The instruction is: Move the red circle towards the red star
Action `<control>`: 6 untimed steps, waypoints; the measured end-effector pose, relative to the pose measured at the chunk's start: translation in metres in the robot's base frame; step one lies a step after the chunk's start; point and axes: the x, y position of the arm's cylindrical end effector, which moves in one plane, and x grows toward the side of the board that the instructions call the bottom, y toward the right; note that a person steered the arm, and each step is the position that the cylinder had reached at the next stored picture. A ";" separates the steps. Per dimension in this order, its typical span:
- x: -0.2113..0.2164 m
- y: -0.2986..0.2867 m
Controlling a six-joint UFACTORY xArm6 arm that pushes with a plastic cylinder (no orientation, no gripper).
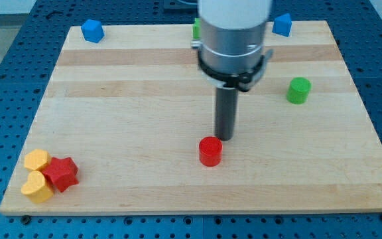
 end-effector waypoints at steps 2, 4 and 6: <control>0.030 0.010; 0.036 -0.072; 0.036 -0.182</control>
